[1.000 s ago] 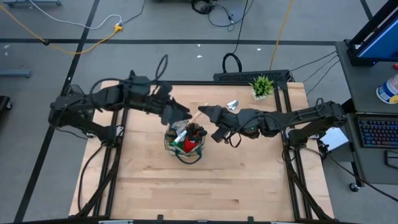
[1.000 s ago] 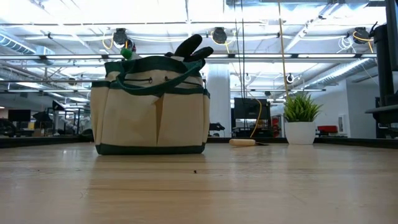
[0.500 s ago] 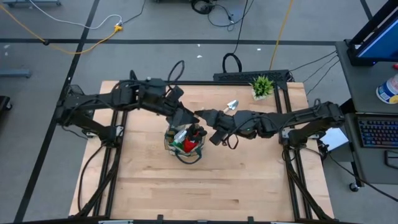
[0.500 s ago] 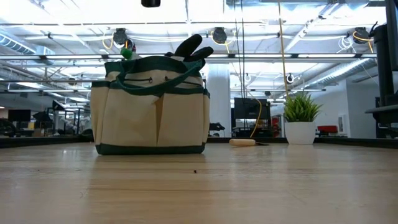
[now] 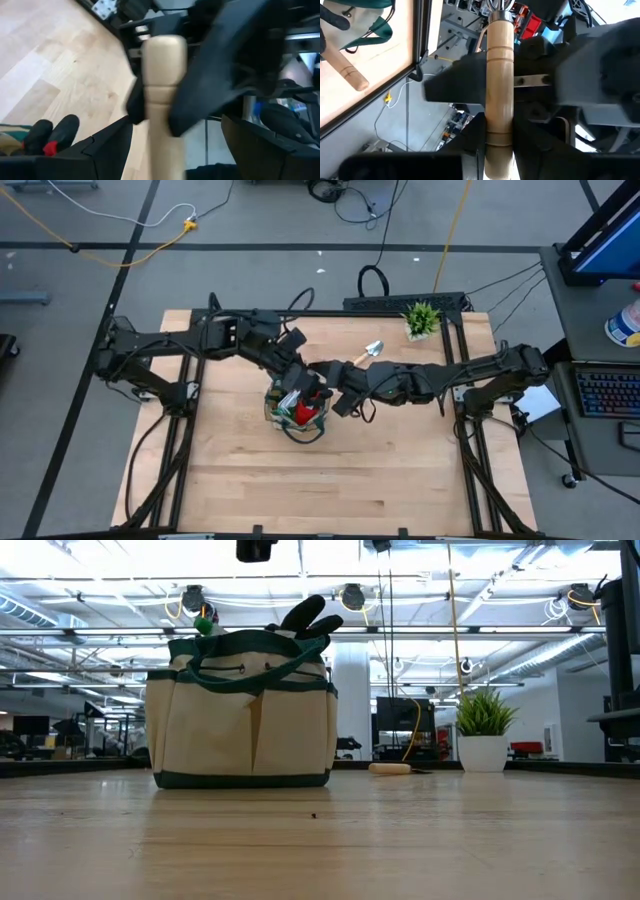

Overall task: Pick & Place Garden tools in Gardening bag
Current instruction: Put the brown hand rake into the brown gardening bag

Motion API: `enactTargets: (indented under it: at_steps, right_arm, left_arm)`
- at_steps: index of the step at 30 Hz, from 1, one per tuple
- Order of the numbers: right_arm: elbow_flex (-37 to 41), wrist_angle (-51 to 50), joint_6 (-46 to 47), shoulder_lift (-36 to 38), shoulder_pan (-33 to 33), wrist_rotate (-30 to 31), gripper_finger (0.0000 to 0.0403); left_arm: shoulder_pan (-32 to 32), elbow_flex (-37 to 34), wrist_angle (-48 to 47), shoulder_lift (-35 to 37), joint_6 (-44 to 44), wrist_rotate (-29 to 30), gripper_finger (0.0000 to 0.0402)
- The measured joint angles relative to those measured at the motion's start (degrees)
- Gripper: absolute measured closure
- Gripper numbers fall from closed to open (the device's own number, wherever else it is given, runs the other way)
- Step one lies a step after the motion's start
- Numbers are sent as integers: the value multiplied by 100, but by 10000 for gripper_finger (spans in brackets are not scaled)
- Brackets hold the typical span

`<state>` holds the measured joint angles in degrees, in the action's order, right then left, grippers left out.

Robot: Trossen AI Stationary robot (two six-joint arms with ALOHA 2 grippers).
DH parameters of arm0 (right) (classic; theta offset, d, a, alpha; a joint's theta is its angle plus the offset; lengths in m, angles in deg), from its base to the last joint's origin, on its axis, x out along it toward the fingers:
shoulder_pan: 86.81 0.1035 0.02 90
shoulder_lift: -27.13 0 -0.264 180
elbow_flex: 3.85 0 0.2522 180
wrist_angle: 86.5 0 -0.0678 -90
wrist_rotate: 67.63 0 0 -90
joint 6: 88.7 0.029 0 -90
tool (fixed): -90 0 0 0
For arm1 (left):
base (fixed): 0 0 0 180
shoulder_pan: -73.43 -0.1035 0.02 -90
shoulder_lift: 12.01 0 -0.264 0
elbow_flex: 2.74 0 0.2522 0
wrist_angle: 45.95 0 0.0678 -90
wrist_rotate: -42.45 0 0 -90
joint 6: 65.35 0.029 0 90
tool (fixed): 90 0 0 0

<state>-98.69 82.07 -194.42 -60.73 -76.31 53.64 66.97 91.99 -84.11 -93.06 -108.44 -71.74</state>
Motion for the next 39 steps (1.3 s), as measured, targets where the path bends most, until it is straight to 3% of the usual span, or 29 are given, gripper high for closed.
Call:
enactTargets:
  at_steps: [5,8,13,20,27,31,34,39]
  right_arm:
    - [0,-10,1,-6,0,-2,343]
    - [0,-4,1,-4,0,-2,343]
    - [0,-4,3,-4,0,-2,343]
    - [-4,12,-30,0,2,-4,343]
    - [-4,-3,127,0,-13,27,334]
    - [-4,4,831,0,-40,63,267]
    - [-4,0,1124,13,-85,425,223]
    - [-4,-4,1339,20,-297,1093,181]
  left_arm:
    - [-5,1,-52,10,109,-53,97]
    - [-28,0,-68,11,168,-83,121]
    - [-26,0,-116,13,294,-133,198]
    - [-39,0,-153,13,399,-70,343]
    - [-37,0,-164,13,465,25,342]
    - [61,0,-375,15,548,248,342]
    - [182,0,-674,15,570,634,342]
    - [389,0,-1238,15,506,1505,342]
